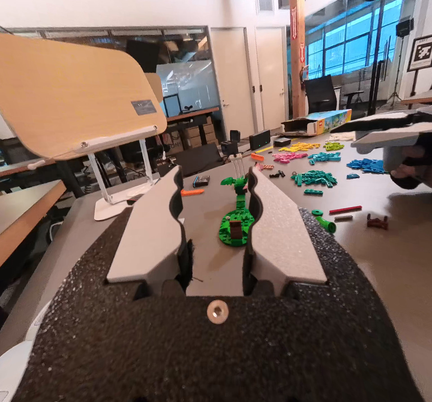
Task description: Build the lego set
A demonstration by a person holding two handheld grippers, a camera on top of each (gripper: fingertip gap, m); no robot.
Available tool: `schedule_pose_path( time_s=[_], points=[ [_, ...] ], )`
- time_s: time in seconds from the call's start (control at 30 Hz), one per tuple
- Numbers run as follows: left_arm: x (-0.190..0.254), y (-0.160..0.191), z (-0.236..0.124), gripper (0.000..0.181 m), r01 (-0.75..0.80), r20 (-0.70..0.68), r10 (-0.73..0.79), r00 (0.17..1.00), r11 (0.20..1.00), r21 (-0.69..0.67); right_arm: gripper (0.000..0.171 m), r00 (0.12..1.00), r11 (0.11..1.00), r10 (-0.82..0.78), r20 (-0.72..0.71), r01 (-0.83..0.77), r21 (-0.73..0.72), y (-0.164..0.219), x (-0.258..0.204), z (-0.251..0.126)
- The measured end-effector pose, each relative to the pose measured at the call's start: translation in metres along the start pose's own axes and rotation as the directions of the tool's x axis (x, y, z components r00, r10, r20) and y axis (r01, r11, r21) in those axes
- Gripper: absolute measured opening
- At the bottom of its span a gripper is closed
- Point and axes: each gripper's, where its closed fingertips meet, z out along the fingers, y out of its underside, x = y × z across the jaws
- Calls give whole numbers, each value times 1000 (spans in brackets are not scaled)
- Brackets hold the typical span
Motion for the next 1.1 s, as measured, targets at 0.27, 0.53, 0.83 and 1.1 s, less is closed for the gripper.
schedule_pose_path(
  time_s=[0.27, 0.53, 0.83, 1.1],
  points=[
    [4, 20, 9, 51, 45, -47, -49, 998, 997, -69, 56, 993, 994, 111, -38, -110, 25, 1, 17, -5],
    [11, 24, 11, 50, 36, -89, -44, 995, 995, -94, 54, 996, 997, 83, -23, -83, -6, 5, 12, -2],
    [14, 29, 14, 46, 58, -114, -71, 991, 991, -118, 52, 997, 996, 75, 26, -73, -46, 7, 2, 1],
    [30, 29, 15, 43, 1, -188, -25, 982, 992, -127, 35, 923, 956, 58, 381, 58, -289, 31, -37, -16]
  ],
)
